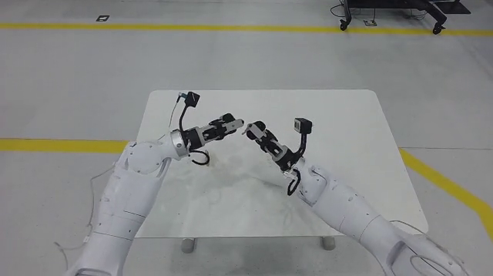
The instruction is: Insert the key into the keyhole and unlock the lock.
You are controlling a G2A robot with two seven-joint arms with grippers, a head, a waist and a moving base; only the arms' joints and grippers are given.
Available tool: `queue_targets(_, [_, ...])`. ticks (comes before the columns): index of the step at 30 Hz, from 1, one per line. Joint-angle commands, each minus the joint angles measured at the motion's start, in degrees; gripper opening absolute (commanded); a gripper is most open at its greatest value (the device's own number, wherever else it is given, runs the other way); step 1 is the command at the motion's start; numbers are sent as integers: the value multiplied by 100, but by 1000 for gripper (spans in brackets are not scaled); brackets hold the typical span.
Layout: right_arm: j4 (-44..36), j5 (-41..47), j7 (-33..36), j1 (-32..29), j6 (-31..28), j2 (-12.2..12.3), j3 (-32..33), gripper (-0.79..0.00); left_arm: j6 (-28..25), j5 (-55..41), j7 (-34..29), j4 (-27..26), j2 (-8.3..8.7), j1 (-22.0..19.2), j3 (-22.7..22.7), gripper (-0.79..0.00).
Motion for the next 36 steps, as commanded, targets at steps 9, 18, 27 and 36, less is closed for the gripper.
queue_targets(9, [92, 524, 974, -69, 0, -77, 538, -785, 25, 70, -92, 104, 15, -126, 225, -459])
queue_targets(18, [157, 570, 1621, -176, 0, -206, 932, -785, 81, -27, -218, 174, 18, -200, 438, -563])
queue_targets(27, [153, 617, 2132, -328, 0, -309, 1340, -785, 24, -52, -95, 159, 52, -197, 445, -785])
queue_targets(36, [165, 733, 2713, -444, 0, -422, 1661, -785, 57, -123, 9, 138, 91, -171, 415, -785])
